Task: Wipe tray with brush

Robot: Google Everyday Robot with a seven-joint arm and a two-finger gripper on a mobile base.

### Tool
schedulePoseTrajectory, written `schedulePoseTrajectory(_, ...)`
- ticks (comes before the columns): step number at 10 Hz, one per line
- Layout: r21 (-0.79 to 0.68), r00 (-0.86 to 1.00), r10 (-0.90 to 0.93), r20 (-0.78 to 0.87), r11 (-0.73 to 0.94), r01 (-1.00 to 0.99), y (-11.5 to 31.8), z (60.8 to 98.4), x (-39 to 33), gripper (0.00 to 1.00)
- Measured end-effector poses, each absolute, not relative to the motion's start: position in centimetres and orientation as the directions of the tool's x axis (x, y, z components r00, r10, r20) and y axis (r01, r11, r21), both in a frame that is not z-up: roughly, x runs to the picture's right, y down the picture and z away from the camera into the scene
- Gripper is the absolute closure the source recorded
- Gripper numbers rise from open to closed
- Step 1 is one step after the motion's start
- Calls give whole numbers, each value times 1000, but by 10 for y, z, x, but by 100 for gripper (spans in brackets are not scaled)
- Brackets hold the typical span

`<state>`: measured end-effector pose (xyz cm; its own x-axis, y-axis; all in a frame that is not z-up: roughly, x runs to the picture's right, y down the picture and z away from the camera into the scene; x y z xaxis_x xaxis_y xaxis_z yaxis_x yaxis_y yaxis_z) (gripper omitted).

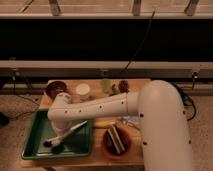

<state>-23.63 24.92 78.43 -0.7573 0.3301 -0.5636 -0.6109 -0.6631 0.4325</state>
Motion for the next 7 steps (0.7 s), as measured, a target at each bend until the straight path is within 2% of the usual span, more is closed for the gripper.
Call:
schedulePoseTrajectory(4, 412, -747, 347, -567, -666, -622, 235, 791, -235, 98)
schedulePoseTrajectory(7, 411, -746, 348, -567, -665, -623, 235, 791, -235, 70)
